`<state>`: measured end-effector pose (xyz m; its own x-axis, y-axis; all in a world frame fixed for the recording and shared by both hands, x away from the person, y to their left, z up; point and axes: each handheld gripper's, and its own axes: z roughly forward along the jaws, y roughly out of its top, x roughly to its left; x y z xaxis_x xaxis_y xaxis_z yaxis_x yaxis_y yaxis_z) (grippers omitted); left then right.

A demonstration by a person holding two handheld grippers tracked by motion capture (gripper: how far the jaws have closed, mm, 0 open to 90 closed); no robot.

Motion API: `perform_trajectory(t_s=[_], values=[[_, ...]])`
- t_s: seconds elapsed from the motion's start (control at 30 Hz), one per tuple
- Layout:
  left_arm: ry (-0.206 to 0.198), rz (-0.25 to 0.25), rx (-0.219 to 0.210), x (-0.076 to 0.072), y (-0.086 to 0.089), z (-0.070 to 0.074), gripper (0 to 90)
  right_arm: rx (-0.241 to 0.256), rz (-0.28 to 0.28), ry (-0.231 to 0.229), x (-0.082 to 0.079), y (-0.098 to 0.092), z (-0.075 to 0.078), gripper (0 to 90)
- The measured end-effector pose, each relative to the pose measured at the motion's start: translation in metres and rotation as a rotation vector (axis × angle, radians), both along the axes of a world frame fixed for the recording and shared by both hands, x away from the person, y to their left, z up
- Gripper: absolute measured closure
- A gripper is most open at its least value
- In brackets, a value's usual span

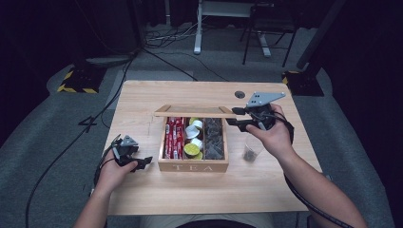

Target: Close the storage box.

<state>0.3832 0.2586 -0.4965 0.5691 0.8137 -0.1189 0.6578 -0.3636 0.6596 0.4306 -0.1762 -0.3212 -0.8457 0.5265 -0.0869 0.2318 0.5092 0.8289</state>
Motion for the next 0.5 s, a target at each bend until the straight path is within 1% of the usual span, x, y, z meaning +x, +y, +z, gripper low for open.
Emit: perform_trajectory(t_s=[0.13, 0.33, 0.43, 0.5], values=[[-0.002, -0.002, -0.001, 0.0, 0.0, 0.0, 21.9, -0.002, 0.004, 0.011, -0.007, -0.001, -0.01, 51.2], [-0.009, -0.009, 0.009, 0.0, -0.001, -0.001, 20.8, -0.035, 0.008, 0.005, -0.019, 0.0, -0.023, 49.0], [-0.012, -0.004, 0.004, 0.0, -0.001, -0.001, 20.8, -0.032, 0.016, 0.022, -0.025, -0.001, -0.032, 45.9], [-0.011, -0.008, 0.011, 0.0, -0.001, -0.001, 20.8, -0.035, 0.018, 0.029, -0.027, -0.001, -0.036, 44.7]])
